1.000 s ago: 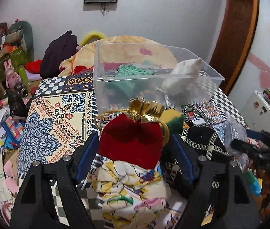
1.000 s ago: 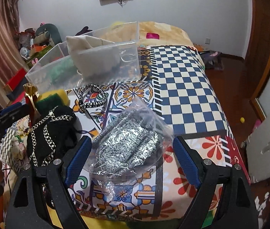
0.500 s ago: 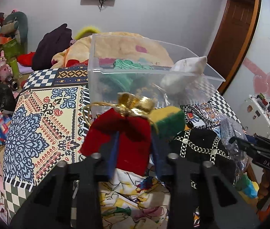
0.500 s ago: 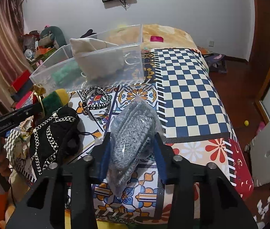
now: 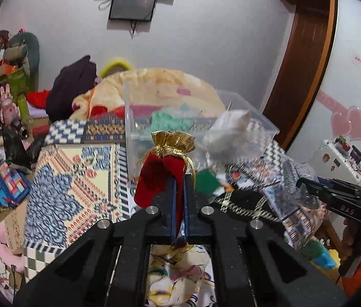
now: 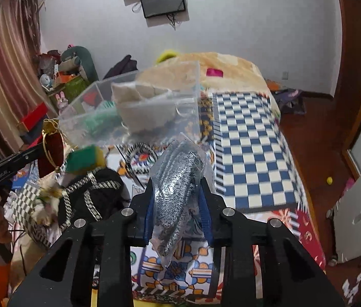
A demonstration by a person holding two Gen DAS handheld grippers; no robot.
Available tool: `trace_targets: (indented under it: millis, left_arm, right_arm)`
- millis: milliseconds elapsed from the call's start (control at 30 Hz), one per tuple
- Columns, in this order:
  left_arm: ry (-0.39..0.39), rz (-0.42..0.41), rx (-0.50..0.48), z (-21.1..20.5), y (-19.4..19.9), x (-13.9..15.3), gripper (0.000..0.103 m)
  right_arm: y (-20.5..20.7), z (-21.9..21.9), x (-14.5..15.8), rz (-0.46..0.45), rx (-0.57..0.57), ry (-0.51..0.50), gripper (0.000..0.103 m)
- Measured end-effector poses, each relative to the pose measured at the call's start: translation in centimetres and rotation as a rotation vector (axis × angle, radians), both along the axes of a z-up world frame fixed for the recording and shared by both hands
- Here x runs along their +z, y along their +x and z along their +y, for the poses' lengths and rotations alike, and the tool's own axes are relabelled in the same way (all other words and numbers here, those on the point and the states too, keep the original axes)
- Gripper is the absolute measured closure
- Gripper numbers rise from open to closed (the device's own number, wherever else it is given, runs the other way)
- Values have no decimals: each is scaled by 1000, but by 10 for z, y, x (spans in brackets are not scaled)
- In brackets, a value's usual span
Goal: Organize soft objects
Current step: 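Lower the red pouch into the box while the right drops the silver bag in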
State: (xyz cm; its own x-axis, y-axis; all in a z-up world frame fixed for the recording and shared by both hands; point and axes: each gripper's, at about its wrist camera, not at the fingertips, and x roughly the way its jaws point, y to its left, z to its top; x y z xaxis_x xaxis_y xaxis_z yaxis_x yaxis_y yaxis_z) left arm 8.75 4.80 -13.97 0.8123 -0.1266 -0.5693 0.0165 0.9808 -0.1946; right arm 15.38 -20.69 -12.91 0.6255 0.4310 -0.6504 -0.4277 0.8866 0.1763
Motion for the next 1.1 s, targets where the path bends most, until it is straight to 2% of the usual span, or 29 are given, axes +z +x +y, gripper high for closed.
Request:
trace_targets:
  millis: [233,533,867,1100]
  left_arm:
    - [25,-110,0,-4,-13,41,100]
    - [33,-212,24,1,4,75,100]
    - [32,-218,41,4,45,81,100]
    - [29,-153,14,-2,78,68,100]
  right_arm:
    - [7,10,25,-81,17,30,75]
    - [21,28,54,-187,20,59,75]
    - [52,42,67,-230,13,57,75]
    - [76,55,55,-201,7,9,75]
